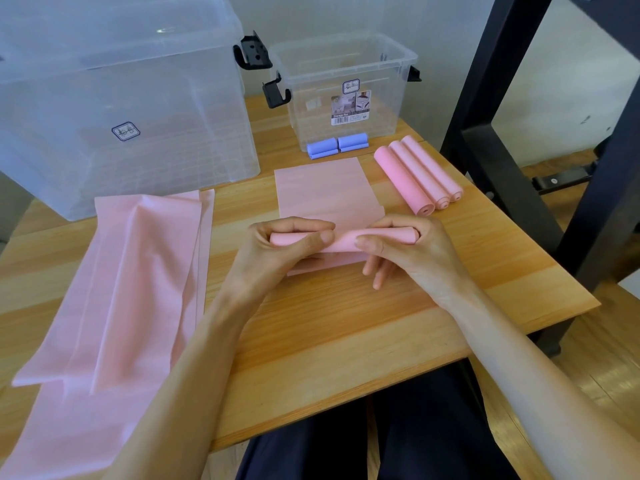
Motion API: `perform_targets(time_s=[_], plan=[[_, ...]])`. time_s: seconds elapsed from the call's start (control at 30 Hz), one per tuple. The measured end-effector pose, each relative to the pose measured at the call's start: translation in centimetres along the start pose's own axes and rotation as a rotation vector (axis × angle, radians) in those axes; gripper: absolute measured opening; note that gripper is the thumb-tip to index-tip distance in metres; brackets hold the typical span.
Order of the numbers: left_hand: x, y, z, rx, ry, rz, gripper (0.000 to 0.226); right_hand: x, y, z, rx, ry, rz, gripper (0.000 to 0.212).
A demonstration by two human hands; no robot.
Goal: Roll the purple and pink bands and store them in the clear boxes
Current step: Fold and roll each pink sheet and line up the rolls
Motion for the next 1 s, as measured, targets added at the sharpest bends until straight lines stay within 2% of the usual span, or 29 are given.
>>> perform_targets(time_s=[0.1, 0.23, 0.33, 0.5, 0.63, 0.77, 0.93, 1.0], plan=[[-0.14, -0.06, 0.01, 0.013, 0.005, -0.004, 0.02, 0.03, -0.07, -0.02, -0.013, 0.013, -0.013, 0.022], [-0.13, 0.01, 0.07, 0.035, 0.047, -0.059, 0.025, 0.16, -0.11, 0.06, -0.022, 0.034, -0.025, 0.036], [-0.09, 0.06, 0.15, 0.015, 0.051, -0.065, 0.027, 0.3, -0.18, -0.01, -0.011, 0.022, -0.048, 0.029], [-0.03, -0.07, -0.03, 0.003, -0.004, 0.001, 0.019, 0.02, 0.0, -0.02, -0.002, 0.015, -0.002, 0.019], [-0.17, -0.06, -0.06, 0.02, -0.022, 0.0, 0.022, 0.03, -0.07, -0.03, -0.007, 0.028, -0.003, 0.026], [-0.14, -0.02, 0.19, 0.051, 0.025, -0.06, 0.024, 0.12, -0.12, 0.03, -0.008, 0.058, -0.002, 0.043], [-0.26, -0.07, -0.05, 0.01, 0.023, -0.071, 0.025, 0.22, -0.12, 0.03, -0.019, 0.039, -0.035, 0.024], [-0.16, -0.07, -0.11, -0.017, -0.023, -0.045, 0.024, 0.21, -0.06, -0.04, -0.013, 0.018, -0.009, 0.023]])
Point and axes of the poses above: each hand's wrist, its own y-axis away from the middle knuckle, its own z-axis out of the palm, x = y × z, the point moved 2 cm from there along -y, towards the middle knuckle, and after that the axes turned 2 degrees about -y, right-handed, at the moved point
